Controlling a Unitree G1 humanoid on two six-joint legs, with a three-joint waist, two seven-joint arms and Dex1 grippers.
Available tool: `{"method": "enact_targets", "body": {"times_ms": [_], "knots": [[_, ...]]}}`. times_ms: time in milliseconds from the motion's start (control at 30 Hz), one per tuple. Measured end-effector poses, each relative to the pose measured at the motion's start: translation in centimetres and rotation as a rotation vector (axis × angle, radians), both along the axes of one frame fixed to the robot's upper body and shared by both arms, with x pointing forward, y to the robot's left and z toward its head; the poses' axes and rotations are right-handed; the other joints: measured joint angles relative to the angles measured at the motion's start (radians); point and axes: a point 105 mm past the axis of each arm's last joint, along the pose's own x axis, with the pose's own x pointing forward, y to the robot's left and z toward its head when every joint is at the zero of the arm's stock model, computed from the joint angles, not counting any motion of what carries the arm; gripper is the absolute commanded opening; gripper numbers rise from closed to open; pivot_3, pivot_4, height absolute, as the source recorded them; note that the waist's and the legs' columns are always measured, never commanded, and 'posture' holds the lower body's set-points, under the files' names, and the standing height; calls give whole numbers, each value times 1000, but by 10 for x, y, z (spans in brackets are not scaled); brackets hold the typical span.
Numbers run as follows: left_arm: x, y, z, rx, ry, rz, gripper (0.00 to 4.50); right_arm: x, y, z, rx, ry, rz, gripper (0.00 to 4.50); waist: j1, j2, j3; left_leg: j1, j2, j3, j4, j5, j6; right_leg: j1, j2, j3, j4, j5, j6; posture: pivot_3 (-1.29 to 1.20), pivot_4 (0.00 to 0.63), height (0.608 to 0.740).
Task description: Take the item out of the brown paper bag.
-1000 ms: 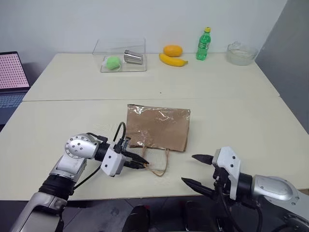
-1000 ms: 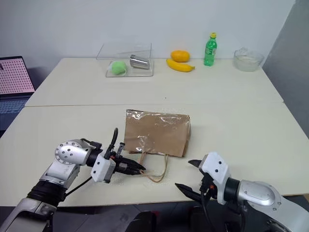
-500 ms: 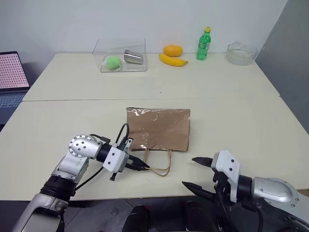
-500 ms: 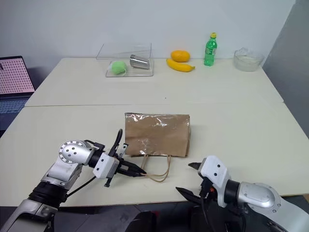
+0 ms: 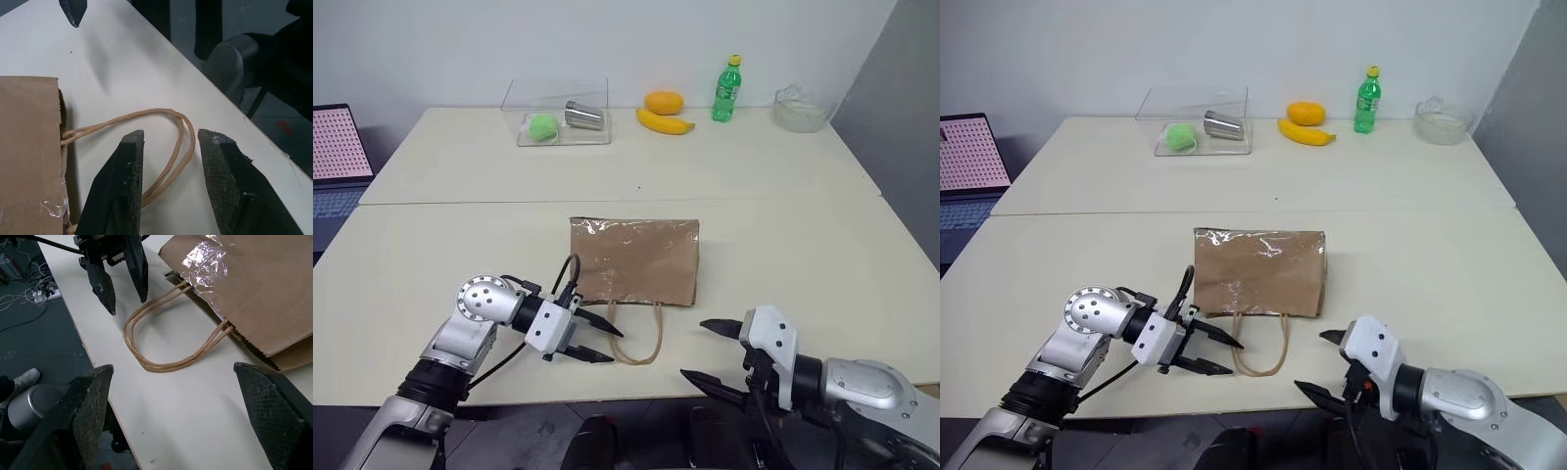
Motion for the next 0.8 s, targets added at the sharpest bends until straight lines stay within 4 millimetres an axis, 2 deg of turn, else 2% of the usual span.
{"method": "enact_targets", "body": {"times_ms": [133, 300, 433, 800], "knots": [[-2, 1, 0, 7, -23, -23, 1842, 0, 0, 0, 0, 1, 0, 4169, 0, 0, 0, 0, 0, 0, 0, 0, 0, 0, 0, 0, 0, 0, 0, 0, 150, 740], [-3, 15, -8, 43, -124, -66, 1842, -1, -1, -2, -7, 7, -3, 4169, 2, 0, 0, 0, 0, 0, 0, 0, 0, 0, 0, 0, 0, 0, 0, 0, 150, 740], [-2, 5, -12, -18, -170, -75, 1842, -1, -1, -3, -14, 2, -1, 4169, 8, 0, 0, -1, 0, 0, 0, 0, 0, 0, 0, 0, -2, 0, 0, 0, 150, 740], [-3, 3, -12, -42, -155, -78, 1842, 0, -2, -2, -22, -10, 0, 4169, 7, 0, 0, 0, 0, 0, -1, 0, 0, 0, 0, 0, -2, 0, 0, 0, 150, 740]]}}
